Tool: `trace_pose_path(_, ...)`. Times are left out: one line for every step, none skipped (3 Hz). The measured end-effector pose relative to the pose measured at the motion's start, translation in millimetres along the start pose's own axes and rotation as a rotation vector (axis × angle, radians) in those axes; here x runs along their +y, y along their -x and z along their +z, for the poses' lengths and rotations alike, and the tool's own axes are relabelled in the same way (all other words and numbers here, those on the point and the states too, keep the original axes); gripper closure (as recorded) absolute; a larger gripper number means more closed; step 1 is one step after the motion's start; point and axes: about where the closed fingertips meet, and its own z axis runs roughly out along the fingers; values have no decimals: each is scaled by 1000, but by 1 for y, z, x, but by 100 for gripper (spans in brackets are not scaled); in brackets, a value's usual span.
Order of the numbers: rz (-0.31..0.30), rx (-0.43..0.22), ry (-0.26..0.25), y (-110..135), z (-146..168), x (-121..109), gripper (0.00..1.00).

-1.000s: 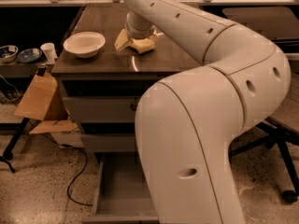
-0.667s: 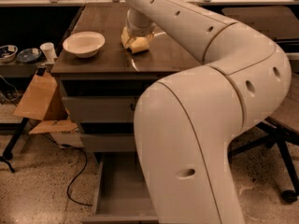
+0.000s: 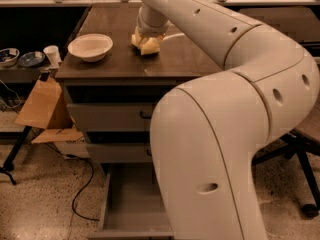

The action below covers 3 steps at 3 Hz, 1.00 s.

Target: Place sponge into bottom drawer

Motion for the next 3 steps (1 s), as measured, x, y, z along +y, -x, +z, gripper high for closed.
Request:
trace_pose_path(-26, -59, 73, -10, -29, -7, 100)
trace_pose_path(-70, -121, 150, -45, -67, -17, 100)
trace_pose_path(-150, -134, 188, -97, -106, -29, 100)
